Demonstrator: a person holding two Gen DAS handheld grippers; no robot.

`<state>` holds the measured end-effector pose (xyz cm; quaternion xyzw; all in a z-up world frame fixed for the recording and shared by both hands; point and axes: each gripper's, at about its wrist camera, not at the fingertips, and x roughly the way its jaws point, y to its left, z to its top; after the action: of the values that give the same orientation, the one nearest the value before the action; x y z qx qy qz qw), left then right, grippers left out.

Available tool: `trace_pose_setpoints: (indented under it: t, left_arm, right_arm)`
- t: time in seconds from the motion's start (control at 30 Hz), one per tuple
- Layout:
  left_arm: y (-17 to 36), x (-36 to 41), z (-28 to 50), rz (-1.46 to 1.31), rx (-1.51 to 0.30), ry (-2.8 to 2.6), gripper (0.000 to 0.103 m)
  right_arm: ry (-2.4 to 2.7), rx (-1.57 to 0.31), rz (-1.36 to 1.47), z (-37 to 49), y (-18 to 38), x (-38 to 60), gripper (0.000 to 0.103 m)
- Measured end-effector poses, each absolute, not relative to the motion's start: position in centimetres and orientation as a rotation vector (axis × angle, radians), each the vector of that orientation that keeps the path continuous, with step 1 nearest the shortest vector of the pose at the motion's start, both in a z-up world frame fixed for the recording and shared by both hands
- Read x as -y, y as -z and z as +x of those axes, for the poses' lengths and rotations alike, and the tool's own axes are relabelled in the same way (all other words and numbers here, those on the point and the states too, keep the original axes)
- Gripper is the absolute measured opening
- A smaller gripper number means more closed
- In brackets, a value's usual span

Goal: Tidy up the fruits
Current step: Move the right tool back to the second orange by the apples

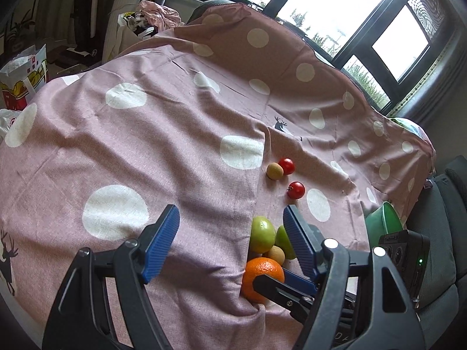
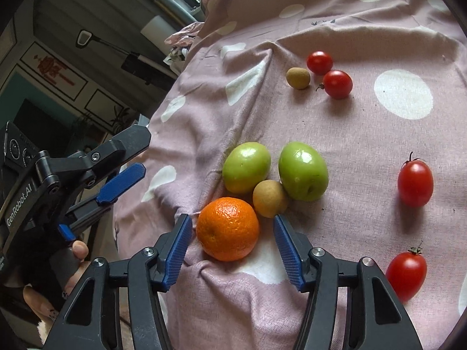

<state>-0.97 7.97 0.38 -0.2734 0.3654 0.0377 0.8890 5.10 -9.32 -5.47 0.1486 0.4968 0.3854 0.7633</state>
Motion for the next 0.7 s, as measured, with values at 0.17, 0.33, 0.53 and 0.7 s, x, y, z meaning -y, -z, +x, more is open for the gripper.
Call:
trace_pose_setpoints:
  t: [0.17, 0.33, 0.53, 0.7]
  left_arm:
    - [-0.3, -8.2, -0.9, -0.575, -0.764, -0.076, 0.073]
    - [-0.3, -8.1, -0.9, -0.570, -0.769, -0.076, 0.073]
    - [-0.3, -8.2, -1.0, -0.575, -0.766, -0.071, 0.073]
    - [-0.4, -7.9, -1.0, -0.566, -0.762, -0.067, 0.073]
  right_arm:
    - [-0.863, -1.106, 0.395, 5.4, 6.0, 10.0, 0.050]
    - [-0.873, -1.085, 0.375, 5.1, 5.7, 9.8, 0.047]
    - [-0.850, -1.087, 0.346, 4.9, 5.3, 9.9, 0.047]
    - [-0.826, -1.090, 0.358, 5.1, 4.7, 11.1, 0.047]
